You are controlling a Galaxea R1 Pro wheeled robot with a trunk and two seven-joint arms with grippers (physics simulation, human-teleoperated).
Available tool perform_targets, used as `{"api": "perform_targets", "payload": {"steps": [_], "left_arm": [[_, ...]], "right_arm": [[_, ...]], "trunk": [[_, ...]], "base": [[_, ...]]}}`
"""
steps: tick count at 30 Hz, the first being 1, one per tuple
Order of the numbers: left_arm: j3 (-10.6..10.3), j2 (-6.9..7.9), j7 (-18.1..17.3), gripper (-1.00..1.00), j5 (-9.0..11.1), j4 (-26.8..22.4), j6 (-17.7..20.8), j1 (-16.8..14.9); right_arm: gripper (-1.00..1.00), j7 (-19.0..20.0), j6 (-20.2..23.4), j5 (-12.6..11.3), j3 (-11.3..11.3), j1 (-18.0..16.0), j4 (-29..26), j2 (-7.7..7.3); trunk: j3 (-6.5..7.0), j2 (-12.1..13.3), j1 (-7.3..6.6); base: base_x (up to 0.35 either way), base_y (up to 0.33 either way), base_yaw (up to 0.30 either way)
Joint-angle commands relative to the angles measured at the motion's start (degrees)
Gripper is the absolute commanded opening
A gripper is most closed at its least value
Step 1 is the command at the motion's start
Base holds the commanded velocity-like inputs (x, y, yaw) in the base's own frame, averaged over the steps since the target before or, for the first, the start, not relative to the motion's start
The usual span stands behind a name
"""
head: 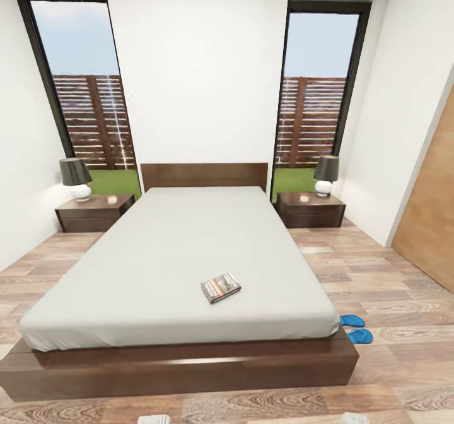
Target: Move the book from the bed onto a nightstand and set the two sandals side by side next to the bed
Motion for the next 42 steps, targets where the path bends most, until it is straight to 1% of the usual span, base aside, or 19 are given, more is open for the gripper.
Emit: {"api": "perform_targets", "payload": {"steps": [1,26,29,30,31,32,34,35,36,37,40,42], "left_arm": [[0.49,-0.01,-0.11,1.0,-0.57,0.0,-0.17,-0.03],[0.43,-0.01,-0.12,1.0,-0.57,0.0,-0.17,-0.01],[0.45,-0.01,-0.12,1.0,-0.57,0.0,-0.17,-0.02],[0.45,-0.01,-0.12,1.0,-0.57,-0.04,-0.17,0.0],[0.43,0.02,-0.12,1.0,-0.57,-0.06,-0.17,0.0],[0.43,0.05,-0.12,1.0,-0.54,-0.07,-0.17,0.01],[0.46,0.07,-0.12,1.0,-0.51,-0.08,-0.17,0.0],[0.47,0.07,-0.12,1.0,-0.49,-0.09,-0.17,0.0],[0.47,0.07,-0.1,1.0,-0.45,-0.09,-0.16,0.01],[0.5,0.08,-0.07,1.0,-0.43,-0.09,-0.16,0.01],[0.54,0.08,-0.05,1.0,-0.41,-0.09,-0.17,0.01],[0.56,0.08,-0.03,1.0,-0.4,-0.09,-0.16,0.01]], "right_arm": [[1.0,0.32,-0.34,-0.4,0.49,-0.09,0.23,0.03],[1.0,0.12,-0.34,-0.4,0.49,-0.09,0.23,0.08],[1.0,-0.64,-0.34,-0.4,0.49,-0.09,0.23,0.13],[1.0,-2.21,-0.34,-0.4,0.47,-0.09,0.23,0.16],[1.0,-5.0,-0.34,-0.4,0.46,-0.09,0.23,0.22],[1.0,-11.1,-0.34,-0.4,0.43,-0.09,0.23,0.4],[1.0,-20.17,-0.34,-0.44,0.39,-0.09,0.23,0.53],[1.0,-22.05,-0.34,-0.47,0.34,-0.09,0.23,0.51],[1.0,-24.75,-0.34,-0.5,0.23,-0.09,0.23,0.46],[1.0,-26.44,-0.34,-0.6,0.09,-0.09,0.23,0.32],[1.0,-28.14,-0.29,-1.23,-0.18,-0.09,0.23,0.15],[1.0,-28.86,-0.22,-3.05,-0.39,-0.09,0.23,-0.04]], "trunk": [[0.12,0.38,-0.23],[4.61,10.41,-5.72],[5.15,11.61,-6.38],[5.33,12.01,-6.6],[5.51,12.41,-6.82],[5.69,12.81,-7.04],[6.05,13.62,-7.48],[6.23,14.02,-7.7],[6.41,14.42,-7.92],[6.59,14.82,-8.14],[7.12,16.02,-8.8],[7.48,16.83,-9.23]], "base": [[0.0,0.0,0.0],[0.0,0.0,0.0],[0.0,0.0,0.0],[0.0,0.0,0.0],[0.0,0.0,0.0],[0.0,0.0,0.0],[0.0,0.0,0.0],[0.0,0.0,0.0],[0.0,0.0,0.0],[0.0,0.0,0.0],[0.0,0.0,0.0],[0.0,0.0,0.0]]}}
